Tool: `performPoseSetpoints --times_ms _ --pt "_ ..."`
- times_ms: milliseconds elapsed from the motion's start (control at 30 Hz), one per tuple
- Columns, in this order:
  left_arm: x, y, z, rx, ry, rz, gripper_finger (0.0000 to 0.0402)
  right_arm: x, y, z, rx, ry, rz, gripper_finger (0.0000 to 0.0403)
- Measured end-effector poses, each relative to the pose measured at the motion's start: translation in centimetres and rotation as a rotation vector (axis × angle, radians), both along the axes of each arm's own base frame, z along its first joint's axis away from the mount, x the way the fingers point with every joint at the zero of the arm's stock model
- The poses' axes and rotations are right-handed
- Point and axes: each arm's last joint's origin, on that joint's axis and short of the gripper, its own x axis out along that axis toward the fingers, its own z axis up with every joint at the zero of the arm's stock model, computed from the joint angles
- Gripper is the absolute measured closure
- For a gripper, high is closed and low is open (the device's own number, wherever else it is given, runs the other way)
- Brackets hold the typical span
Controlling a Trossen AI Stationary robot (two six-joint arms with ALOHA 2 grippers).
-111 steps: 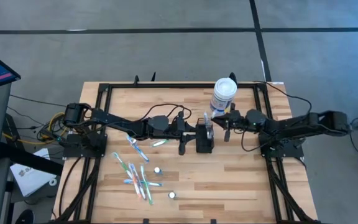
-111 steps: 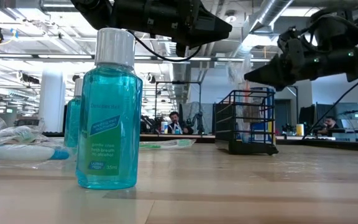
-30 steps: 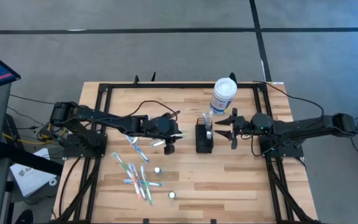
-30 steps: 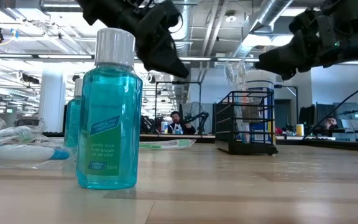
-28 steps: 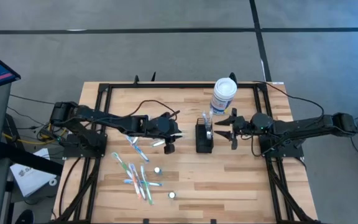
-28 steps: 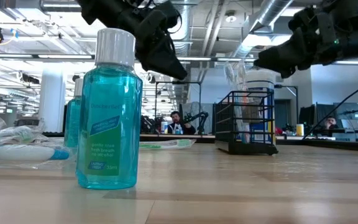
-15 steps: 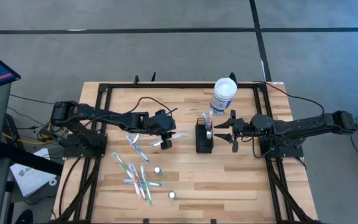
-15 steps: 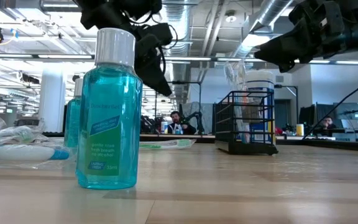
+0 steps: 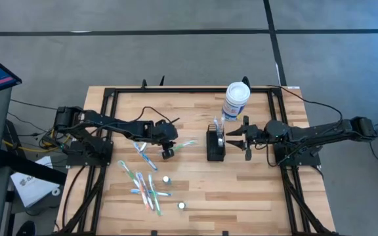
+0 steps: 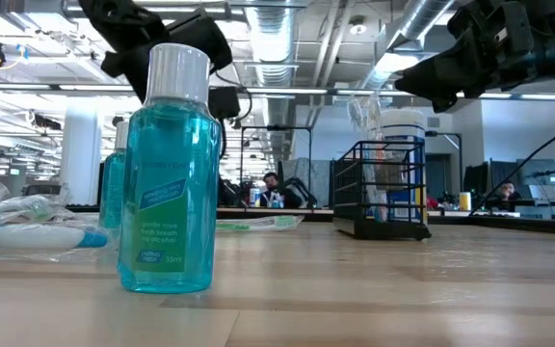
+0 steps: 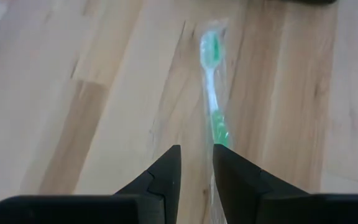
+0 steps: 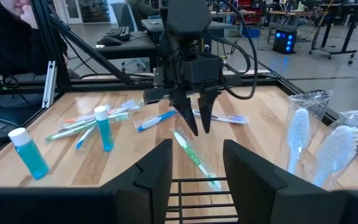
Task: Pick & Place toothbrushing station
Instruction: Put the top green toothbrush into the wire mesh organizer
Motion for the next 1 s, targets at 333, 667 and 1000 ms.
performPoseSetpoints --times_ms 333,667,1000 --pt "-1.2 -0.3 -1.6 -0.059 0.04 0.014 0.0278 0.0 0.0 0.0 0.0 0.0 0.0 0.027" --pt "-2.5 -0.4 -3.1 -0.082 0.079 0.041 0.0239 0.0 0.0 0.0 0.0 -0.001 0.0 0.0269" --pt "-2.7 -0.3 -2.8 -0.083 0.036 0.042 0.0235 0.0 0.0 0.0 0.0 -0.001 -0.001 0.0269"
